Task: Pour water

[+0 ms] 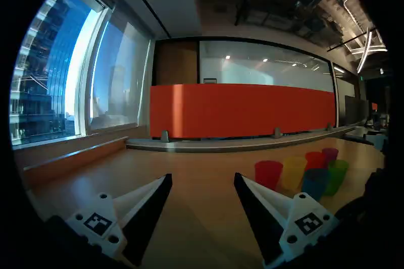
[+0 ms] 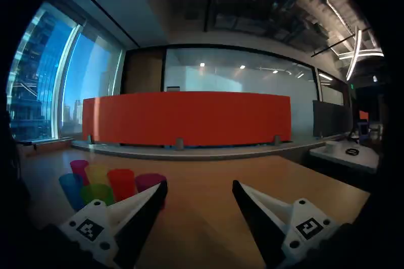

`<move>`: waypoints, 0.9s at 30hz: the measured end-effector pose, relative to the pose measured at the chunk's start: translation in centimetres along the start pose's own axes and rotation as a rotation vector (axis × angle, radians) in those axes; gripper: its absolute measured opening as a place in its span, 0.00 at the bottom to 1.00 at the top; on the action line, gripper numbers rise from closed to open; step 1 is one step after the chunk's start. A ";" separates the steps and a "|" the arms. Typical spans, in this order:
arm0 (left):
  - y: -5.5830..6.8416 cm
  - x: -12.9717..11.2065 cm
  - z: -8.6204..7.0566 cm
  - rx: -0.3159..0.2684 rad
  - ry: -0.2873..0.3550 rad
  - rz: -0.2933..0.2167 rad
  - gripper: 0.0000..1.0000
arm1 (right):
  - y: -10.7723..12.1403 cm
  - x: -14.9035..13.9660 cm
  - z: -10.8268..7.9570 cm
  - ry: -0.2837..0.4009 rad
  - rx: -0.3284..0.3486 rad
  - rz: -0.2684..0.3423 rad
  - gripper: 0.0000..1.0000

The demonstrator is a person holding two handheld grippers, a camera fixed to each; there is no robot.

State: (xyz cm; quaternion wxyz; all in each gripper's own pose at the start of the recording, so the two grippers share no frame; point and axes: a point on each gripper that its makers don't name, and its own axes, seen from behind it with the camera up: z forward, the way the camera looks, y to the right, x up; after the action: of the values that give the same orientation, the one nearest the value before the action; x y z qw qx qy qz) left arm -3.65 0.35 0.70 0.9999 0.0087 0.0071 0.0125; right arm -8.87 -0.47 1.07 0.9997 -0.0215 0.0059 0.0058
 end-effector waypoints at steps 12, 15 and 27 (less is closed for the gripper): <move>0.0 0.0 0.0 0.000 0.000 0.000 0.91 | -0.2 -0.1 0.0 -0.003 0.009 0.000 0.99; -0.1 0.1 0.0 0.000 0.000 0.000 0.91 | -0.2 -0.1 0.0 -0.003 0.009 0.000 0.99; -0.2 0.0 0.1 0.000 0.000 0.000 0.91 | -0.2 -0.1 0.0 -0.004 0.009 -0.001 0.99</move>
State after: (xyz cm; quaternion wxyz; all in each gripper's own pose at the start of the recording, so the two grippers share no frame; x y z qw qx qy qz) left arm -3.63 0.19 0.77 0.9999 0.0087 0.0071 0.0126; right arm -8.97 -0.72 1.05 0.9998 -0.0171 0.0041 0.0053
